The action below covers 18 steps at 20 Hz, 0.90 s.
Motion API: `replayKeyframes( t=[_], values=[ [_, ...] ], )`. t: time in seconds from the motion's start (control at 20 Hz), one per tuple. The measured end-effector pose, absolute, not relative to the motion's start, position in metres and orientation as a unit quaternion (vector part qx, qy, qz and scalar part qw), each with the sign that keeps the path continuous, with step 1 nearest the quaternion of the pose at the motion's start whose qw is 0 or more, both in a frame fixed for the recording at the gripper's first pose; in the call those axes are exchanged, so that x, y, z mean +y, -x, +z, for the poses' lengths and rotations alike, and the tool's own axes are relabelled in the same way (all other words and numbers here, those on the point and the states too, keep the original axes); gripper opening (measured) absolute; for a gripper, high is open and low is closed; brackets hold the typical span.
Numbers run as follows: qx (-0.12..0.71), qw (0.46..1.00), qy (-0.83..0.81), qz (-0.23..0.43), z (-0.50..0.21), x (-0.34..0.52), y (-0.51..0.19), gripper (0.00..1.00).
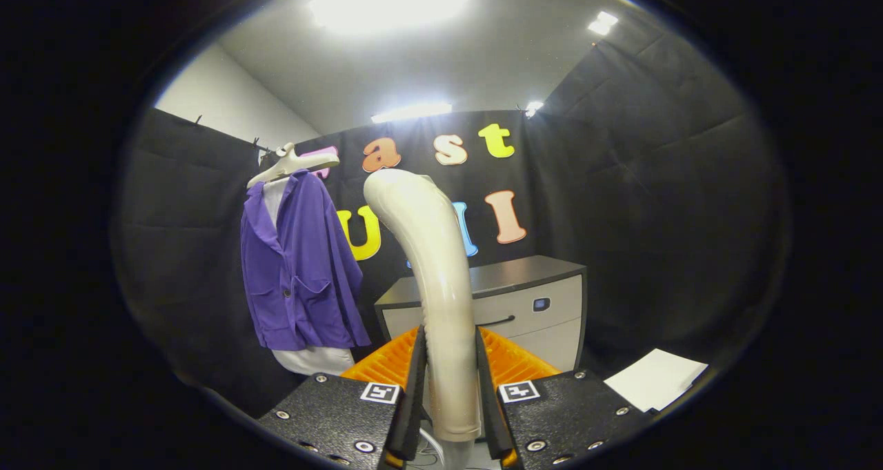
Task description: Iron the clothes twice with a garment steamer, once on the left side and once on the right side.
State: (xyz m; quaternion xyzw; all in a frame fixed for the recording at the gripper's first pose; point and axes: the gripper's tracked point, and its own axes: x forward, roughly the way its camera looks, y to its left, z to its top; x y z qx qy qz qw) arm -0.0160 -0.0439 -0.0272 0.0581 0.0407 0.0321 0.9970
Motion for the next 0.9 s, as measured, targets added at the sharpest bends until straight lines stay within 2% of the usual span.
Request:
replayKeyframes(
  t=[0.9],
  values=[
    [0.038, 0.997, -0.061, 0.006, -0.014, -0.039, 0.011, 0.39]
  ],
)
